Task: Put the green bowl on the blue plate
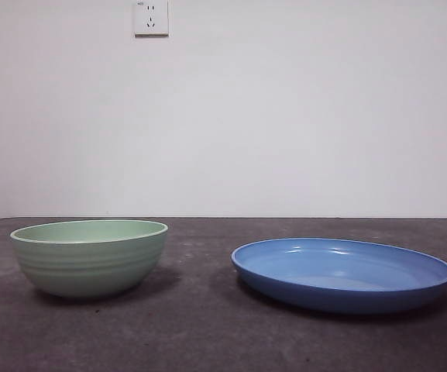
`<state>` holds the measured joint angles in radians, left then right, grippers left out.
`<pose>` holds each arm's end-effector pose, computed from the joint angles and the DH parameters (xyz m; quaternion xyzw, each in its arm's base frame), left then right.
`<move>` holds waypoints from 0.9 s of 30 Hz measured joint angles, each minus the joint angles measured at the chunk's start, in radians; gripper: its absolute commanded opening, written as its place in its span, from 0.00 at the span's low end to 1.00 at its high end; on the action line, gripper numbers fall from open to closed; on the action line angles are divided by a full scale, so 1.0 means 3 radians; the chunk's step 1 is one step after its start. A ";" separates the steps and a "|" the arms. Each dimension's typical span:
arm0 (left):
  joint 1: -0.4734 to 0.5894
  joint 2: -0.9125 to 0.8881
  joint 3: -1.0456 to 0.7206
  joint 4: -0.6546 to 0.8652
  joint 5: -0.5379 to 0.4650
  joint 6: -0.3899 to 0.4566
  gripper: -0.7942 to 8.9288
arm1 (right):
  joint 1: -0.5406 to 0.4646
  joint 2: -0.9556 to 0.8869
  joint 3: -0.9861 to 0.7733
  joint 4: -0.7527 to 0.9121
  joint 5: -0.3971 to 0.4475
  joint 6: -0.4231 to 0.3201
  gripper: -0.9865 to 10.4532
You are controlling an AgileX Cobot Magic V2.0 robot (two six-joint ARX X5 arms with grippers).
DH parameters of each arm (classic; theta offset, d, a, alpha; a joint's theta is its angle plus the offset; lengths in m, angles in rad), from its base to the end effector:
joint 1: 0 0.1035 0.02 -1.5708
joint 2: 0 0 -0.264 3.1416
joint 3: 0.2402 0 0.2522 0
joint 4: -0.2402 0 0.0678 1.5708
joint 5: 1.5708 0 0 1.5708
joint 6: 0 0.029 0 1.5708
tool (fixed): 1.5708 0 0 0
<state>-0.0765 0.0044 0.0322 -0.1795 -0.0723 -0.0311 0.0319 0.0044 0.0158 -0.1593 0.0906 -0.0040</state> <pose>0.0947 -0.0052 0.1568 -0.0099 0.0756 -0.0009 0.9971 0.0959 0.0004 0.1532 -0.0065 0.0738 -0.0291 0.9968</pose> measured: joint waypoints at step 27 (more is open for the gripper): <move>0.0000 0.0418 0.0615 -0.0033 0.0004 -0.0781 0.10 | 0.0000 0.0003 0.0093 0.0394 -0.0579 0.1129 0.10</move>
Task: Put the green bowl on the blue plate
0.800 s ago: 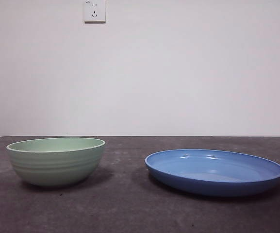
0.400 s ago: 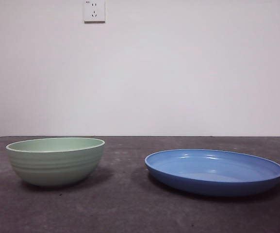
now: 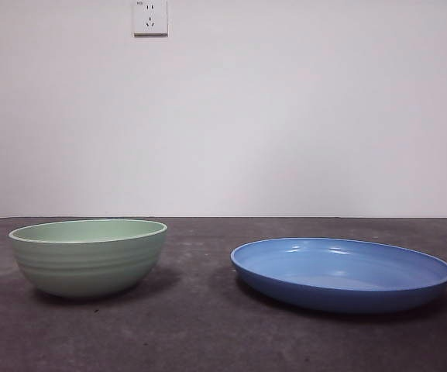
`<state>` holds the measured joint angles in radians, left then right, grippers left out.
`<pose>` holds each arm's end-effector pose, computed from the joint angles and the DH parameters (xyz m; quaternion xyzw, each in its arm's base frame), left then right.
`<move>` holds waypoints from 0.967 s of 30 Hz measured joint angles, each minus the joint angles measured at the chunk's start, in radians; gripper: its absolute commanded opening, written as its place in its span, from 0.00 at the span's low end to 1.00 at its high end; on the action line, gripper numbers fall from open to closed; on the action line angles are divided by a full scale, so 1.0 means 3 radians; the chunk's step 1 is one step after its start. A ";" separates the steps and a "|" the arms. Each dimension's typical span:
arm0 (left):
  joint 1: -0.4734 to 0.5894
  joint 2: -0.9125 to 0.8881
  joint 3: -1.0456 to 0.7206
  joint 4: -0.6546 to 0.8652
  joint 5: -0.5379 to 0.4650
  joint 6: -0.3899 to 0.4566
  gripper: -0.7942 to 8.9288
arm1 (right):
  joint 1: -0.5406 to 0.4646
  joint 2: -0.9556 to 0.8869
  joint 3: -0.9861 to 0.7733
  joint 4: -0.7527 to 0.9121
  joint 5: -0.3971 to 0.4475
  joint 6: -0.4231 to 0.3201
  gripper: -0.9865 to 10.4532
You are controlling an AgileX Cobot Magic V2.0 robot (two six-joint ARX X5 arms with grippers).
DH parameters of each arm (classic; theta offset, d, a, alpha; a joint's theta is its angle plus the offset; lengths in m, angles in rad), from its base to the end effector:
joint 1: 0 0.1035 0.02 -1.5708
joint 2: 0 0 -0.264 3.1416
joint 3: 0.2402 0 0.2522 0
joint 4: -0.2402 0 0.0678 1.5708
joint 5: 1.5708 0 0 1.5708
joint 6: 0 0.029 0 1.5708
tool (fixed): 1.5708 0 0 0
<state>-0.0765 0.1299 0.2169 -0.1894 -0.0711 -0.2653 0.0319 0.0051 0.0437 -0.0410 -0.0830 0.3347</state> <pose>0.0931 -0.0051 0.2089 -0.1283 0.0509 0.0041 0.9904 0.0950 0.0054 0.1740 0.1663 0.0107 0.0564 0.9844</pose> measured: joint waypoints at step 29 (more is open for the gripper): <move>-0.0661 0.1991 0.2127 -0.0927 0.1225 -0.0184 0.10 | 0.0234 0.1984 0.2585 -0.1881 -0.1465 0.0015 0.10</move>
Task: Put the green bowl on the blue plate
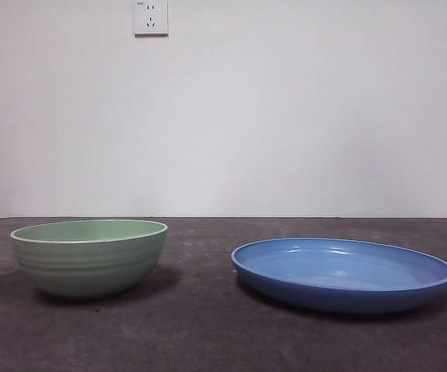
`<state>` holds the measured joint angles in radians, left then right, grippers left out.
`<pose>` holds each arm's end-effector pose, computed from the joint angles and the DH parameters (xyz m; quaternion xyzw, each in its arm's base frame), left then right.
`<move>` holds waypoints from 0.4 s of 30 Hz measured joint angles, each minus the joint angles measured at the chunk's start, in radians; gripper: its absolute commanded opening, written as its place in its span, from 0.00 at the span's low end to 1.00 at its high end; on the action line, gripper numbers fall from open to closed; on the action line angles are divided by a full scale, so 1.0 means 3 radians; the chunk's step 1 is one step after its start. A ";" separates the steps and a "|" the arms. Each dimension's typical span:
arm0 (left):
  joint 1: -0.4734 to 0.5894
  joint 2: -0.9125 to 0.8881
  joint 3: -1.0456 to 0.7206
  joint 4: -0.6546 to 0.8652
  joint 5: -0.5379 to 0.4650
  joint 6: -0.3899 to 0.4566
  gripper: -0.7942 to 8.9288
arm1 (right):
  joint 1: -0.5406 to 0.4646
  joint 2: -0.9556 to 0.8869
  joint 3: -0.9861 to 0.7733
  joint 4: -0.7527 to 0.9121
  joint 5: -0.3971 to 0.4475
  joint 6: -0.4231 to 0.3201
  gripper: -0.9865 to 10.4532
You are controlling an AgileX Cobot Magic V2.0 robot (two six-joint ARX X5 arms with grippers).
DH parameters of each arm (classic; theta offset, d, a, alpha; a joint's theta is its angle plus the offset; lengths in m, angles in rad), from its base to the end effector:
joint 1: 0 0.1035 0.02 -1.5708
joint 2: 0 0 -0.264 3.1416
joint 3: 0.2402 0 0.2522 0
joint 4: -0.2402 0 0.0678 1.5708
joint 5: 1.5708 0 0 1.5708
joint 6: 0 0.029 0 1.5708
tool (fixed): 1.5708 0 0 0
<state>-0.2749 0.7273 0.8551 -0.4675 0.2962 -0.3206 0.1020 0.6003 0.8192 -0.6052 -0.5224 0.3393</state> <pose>0.1403 -0.0484 0.3379 -0.1527 0.2112 -0.2471 0.9333 0.1123 0.0260 0.3294 0.1972 0.2359 0.2654 0.9138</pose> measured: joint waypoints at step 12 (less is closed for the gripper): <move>-0.0409 0.0108 0.0010 -0.0266 0.0169 0.0080 0.11 | 0.0510 0.0443 0.0245 -0.0375 -0.0093 -0.0649 0.10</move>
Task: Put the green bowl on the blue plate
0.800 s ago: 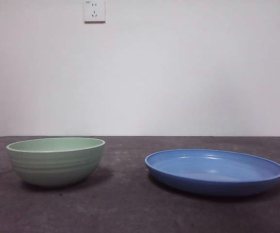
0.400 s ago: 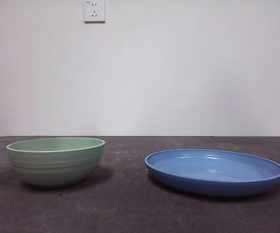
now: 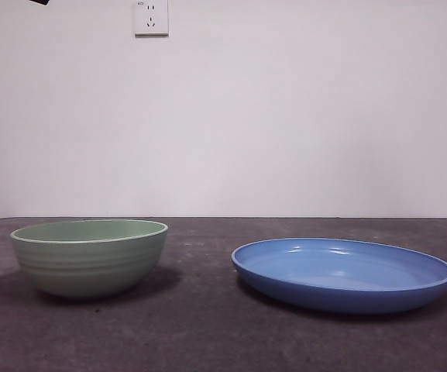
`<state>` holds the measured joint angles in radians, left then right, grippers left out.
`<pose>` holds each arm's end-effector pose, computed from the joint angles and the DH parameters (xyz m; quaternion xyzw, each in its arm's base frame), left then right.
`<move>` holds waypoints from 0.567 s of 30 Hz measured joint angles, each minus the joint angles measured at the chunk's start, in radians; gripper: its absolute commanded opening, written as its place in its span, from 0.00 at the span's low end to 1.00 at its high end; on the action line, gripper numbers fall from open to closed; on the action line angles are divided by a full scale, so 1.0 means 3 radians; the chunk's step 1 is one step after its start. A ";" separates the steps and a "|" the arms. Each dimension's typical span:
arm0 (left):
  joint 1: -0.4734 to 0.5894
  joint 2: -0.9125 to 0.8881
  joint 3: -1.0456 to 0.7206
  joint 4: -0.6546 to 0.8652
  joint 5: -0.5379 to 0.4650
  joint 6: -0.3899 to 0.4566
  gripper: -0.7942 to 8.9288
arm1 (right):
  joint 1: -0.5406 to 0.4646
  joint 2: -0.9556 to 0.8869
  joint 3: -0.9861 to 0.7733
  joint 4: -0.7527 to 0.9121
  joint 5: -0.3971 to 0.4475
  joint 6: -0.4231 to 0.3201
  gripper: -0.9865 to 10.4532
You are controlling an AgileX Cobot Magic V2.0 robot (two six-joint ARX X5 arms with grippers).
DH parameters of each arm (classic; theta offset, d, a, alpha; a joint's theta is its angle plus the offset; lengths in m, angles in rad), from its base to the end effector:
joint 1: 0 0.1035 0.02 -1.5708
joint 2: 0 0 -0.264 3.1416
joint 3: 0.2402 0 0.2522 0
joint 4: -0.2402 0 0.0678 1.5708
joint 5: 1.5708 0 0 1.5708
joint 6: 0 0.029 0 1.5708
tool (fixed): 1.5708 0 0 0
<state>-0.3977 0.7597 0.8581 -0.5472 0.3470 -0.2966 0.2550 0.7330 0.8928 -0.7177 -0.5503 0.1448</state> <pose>0.1364 -0.0680 0.3278 -0.1286 0.2724 -0.3179 0.8990 0.1264 0.0486 0.3294 0.1044 0.2989 0.3560 0.8792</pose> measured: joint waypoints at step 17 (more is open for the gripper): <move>0.0000 0.0000 0.0000 -0.0041 0.0000 0.0086 0.61 | 0.0000 -0.0004 0.0000 0.0029 0.0004 -0.0058 0.47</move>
<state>-0.3977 0.7597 0.8581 -0.5594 0.3470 -0.2707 0.2550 0.7319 0.8928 -0.7090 -0.5491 0.1272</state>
